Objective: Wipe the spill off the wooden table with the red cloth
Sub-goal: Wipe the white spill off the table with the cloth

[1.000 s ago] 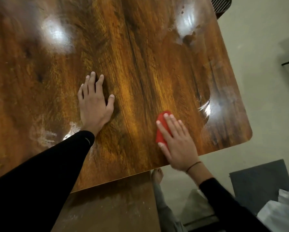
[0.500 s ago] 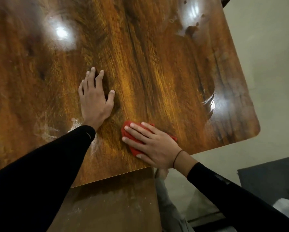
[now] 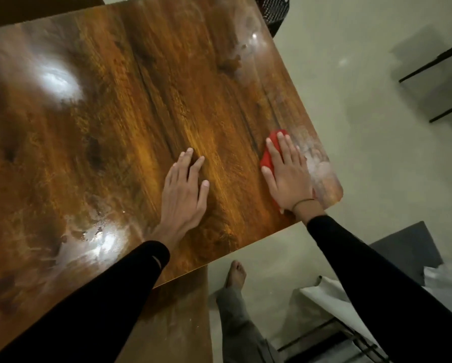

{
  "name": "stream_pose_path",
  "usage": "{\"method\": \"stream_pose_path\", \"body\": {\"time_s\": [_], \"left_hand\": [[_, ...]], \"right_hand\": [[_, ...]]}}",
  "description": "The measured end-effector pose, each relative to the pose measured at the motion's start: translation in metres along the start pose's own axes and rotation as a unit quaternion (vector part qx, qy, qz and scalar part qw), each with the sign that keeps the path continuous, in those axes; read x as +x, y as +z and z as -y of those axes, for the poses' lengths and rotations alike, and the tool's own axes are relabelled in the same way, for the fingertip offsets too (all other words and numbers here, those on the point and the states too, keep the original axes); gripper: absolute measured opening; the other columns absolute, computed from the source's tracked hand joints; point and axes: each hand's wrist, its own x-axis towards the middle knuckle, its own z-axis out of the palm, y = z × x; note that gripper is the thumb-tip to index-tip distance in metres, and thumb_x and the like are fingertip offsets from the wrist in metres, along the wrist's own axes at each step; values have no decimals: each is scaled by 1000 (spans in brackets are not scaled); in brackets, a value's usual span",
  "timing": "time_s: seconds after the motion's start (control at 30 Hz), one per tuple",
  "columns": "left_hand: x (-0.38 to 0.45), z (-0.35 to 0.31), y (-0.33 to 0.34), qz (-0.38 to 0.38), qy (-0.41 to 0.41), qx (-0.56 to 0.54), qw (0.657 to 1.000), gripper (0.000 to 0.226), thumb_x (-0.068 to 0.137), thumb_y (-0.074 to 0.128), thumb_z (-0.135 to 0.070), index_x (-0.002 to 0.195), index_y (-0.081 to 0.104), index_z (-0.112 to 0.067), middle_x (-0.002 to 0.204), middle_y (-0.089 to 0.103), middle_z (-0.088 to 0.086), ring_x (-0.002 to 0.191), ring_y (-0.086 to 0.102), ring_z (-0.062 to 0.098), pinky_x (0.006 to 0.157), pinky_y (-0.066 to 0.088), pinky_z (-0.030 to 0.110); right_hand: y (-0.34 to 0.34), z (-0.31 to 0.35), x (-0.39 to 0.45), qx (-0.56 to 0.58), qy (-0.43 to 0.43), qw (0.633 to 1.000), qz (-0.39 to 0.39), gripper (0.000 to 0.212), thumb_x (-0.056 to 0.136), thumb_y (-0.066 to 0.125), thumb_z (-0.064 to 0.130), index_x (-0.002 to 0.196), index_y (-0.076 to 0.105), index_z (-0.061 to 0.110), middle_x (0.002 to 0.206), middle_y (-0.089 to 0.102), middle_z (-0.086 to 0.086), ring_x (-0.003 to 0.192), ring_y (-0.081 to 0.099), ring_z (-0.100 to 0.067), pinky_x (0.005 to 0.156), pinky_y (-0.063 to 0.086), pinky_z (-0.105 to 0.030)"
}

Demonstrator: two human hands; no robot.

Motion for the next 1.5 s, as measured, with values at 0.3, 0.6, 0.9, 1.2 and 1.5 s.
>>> {"method": "stream_pose_path", "body": {"time_s": [0.3,0.6,0.9,1.2,1.5], "left_hand": [[29,-22,26,-26,-34,63,997,57,117,36,-37,169,34,-15,181,24,14,168,21,30,135,18,49],[31,-25,23,-10,-37,63,997,73,108,40,-53,170,31,-16,181,22,14,169,18,31,136,21,53],[33,-25,27,-23,-35,75,996,73,107,43,-54,169,31,-17,181,23,13,169,18,31,136,22,53],[32,-22,30,-22,-33,64,997,74,105,45,-56,168,35,-16,180,26,11,168,22,30,133,26,55],[32,-21,32,-6,-48,66,997,75,106,45,-54,170,35,-15,181,23,10,169,21,30,135,23,53]], "right_hand": [[28,51,-40,16,-144,989,3,74,118,28,59,181,10,24,189,3,-9,175,0,-29,141,9,-56],[9,-84,-72,38,45,998,-19,73,116,28,60,181,10,32,189,1,-2,175,1,-28,140,10,-58],[-13,-66,36,9,76,996,-37,74,117,22,57,180,12,18,187,7,-15,174,6,-35,141,7,-51],[-4,-59,4,1,-105,994,8,74,119,23,61,181,2,27,189,-3,-6,175,-7,-26,142,1,-49],[-8,-62,52,33,61,997,-29,73,119,24,55,181,6,21,188,-1,-11,175,1,-33,141,8,-52]]}}
